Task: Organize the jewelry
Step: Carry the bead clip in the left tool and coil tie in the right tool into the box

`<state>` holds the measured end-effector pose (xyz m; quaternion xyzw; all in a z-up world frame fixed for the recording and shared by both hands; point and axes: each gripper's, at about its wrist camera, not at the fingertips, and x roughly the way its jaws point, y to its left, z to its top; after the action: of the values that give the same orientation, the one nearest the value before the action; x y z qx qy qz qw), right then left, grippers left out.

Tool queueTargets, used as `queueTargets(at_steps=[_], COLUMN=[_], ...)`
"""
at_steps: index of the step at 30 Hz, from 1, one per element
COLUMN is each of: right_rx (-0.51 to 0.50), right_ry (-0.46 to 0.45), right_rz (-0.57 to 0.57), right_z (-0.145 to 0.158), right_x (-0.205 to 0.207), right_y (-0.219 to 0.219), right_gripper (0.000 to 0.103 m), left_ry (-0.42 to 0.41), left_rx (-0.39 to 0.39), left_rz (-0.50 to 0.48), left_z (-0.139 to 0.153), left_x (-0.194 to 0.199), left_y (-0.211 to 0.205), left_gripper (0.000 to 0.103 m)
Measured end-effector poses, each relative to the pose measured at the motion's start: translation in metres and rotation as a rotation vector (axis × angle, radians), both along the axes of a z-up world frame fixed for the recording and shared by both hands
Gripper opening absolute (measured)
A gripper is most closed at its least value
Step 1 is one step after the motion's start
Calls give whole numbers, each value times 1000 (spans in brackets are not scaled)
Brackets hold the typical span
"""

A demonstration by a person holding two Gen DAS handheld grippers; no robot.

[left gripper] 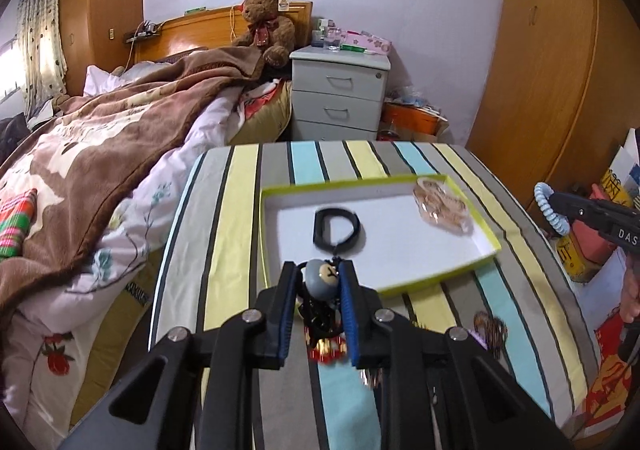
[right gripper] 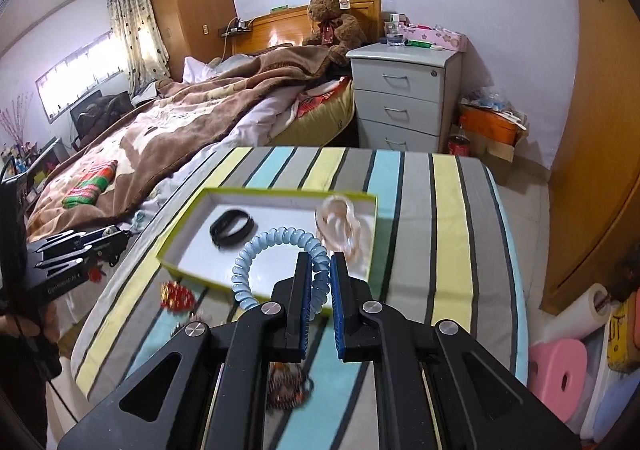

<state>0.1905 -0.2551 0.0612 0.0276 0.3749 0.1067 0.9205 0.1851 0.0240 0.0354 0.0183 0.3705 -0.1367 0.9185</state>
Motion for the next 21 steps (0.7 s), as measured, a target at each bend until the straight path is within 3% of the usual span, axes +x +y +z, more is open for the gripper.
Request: queueTargets(at_steps=[9, 21], right_rx=[-37, -161], right_ry=[47, 120], right_rz=[15, 46], right_z=[-15, -79], right_x=[60, 118], right_y=[34, 76], right_gripper=[9, 9], left_ry=[11, 97], left_rx=[10, 71], left_rz=[4, 11], left_z=[-6, -63], left_x=[54, 103], left_y=[-9, -17], left_gripper=[22, 22])
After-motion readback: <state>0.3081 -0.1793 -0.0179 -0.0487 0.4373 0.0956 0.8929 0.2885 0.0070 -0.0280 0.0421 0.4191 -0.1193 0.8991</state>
